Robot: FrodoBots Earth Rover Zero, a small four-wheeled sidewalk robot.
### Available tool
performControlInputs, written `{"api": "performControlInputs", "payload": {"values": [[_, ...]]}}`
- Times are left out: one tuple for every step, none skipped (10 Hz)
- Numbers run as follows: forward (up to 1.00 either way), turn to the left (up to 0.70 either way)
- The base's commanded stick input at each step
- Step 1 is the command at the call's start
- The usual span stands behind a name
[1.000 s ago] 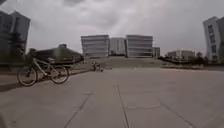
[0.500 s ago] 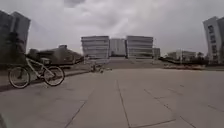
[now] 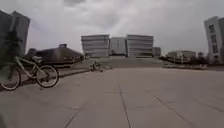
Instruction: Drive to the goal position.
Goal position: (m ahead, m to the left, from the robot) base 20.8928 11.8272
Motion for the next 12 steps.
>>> {"api": "performControlInputs", "payload": {"values": [[0.7,-0.01],[0.7,-0.01],[0.7,-0.01],[0.7,-0.01],[0.7,-0.01],[0.7,-0.01],[0.7,-0.01],[0.7,-0.01],[0.7,-0.01],[0.7,-0.01],[0.7,-0.01],[0.7,-0.01]]}}
